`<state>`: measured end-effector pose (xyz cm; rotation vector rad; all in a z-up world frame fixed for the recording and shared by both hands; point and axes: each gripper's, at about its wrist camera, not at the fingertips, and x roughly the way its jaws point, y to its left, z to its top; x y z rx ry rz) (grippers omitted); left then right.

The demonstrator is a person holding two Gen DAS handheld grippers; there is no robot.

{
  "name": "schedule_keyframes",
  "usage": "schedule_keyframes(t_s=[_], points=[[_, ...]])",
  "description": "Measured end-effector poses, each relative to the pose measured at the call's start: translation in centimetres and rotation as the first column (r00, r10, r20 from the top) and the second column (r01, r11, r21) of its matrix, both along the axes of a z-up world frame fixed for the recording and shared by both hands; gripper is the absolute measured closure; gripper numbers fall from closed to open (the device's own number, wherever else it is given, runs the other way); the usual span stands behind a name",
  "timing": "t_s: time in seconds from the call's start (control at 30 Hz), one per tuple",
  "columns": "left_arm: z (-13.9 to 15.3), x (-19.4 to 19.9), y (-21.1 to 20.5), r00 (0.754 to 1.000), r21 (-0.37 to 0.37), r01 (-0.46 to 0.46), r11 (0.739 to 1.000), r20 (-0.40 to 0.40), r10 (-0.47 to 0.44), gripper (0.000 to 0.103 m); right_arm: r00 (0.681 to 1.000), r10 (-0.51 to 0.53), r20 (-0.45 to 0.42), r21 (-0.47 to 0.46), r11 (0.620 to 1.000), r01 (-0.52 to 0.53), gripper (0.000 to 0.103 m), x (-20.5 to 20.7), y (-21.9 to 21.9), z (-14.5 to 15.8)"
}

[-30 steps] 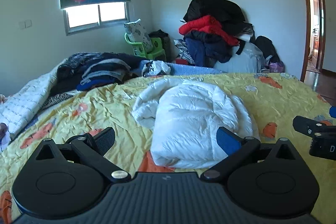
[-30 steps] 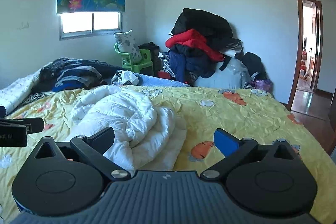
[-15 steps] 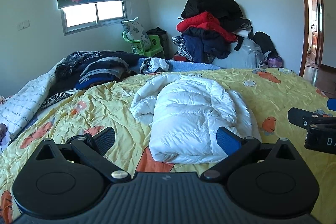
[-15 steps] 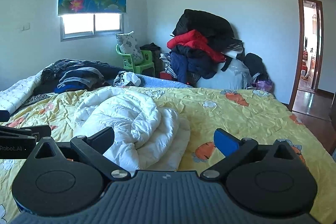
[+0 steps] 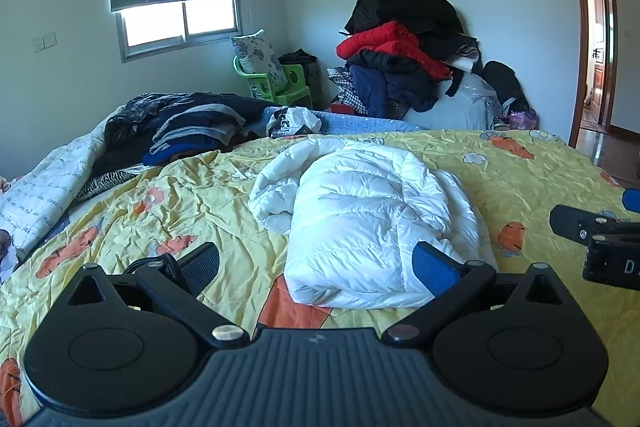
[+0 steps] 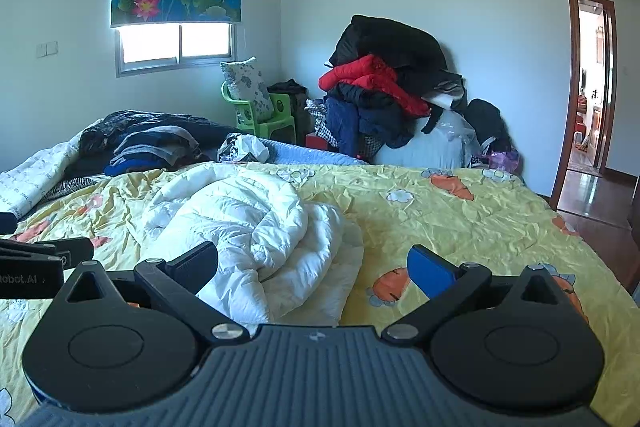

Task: Fold small clothes

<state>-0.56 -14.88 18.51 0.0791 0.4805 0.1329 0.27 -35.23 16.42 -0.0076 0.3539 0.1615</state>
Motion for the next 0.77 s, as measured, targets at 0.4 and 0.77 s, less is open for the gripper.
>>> schedule_keyframes(t_s=[0.4, 0.77], points=[[0.05, 0.01, 0.17, 1.000, -0.028, 0.014, 1.000, -0.002, -0.014, 0.000, 1.000, 0.002, 0.008, -0.002, 1.000, -0.002, 0.001, -0.19, -0.13, 0.30], [-0.45, -0.03, 0.00, 1.000, -0.037, -0.027, 0.999, 0.004, 0.027, 0.000, 1.000, -0.003, 0.009, -0.011, 1.000, 0.003, 0.001, -0.11, -0.29, 0.39]])
